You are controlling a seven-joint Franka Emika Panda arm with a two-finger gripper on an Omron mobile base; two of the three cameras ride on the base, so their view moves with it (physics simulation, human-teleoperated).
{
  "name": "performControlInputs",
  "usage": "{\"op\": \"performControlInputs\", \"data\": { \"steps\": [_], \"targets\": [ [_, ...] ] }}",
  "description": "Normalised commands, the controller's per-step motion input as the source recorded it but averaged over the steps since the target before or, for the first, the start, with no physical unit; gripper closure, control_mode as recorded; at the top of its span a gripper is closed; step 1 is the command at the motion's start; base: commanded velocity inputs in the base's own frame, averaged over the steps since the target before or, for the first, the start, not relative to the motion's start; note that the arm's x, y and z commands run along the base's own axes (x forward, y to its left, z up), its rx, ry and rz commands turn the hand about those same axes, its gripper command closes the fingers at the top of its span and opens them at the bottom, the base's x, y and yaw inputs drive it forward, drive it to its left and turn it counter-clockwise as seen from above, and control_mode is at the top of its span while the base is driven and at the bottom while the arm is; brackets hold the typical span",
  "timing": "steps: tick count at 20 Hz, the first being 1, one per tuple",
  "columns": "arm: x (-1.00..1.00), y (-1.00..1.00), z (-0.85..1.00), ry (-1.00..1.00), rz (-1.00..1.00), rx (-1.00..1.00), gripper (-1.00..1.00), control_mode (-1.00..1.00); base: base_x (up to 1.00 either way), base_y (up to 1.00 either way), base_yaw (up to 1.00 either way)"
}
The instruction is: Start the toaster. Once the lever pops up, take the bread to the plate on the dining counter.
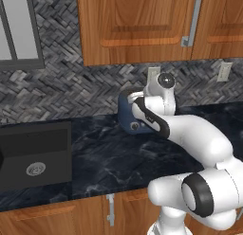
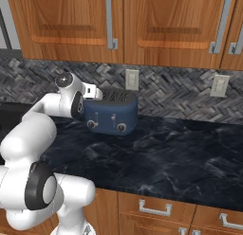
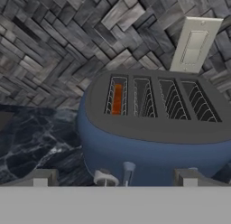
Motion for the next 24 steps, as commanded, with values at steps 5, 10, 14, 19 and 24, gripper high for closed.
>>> {"op": "performControlInputs", "data": {
  "steps": [5, 10, 14, 19, 24],
  "targets": [
    [0.00, 0.00, 0.00, 0.00, 0.00, 0.02, -1.00, -1.00, 0.00, 0.00, 0.00],
    [0.00, 0.00, 0.00, 0.00, 0.00, 0.03, -1.00, -1.00, 0.00, 0.00, 0.00],
    [0.01, 0.00, -0.01, 0.00, 0.00, 0.00, -1.00, -1.00, 0.00, 0.00, 0.00],
    [0.10, 0.00, 0.00, 0.00, 0.00, 0.00, -1.00, -1.00, 0.00, 0.00, 0.00],
    [0.23, 0.00, 0.00, 0.00, 0.00, 0.00, -1.00, -1.00, 0.00, 0.00, 0.00]
  ]
}}
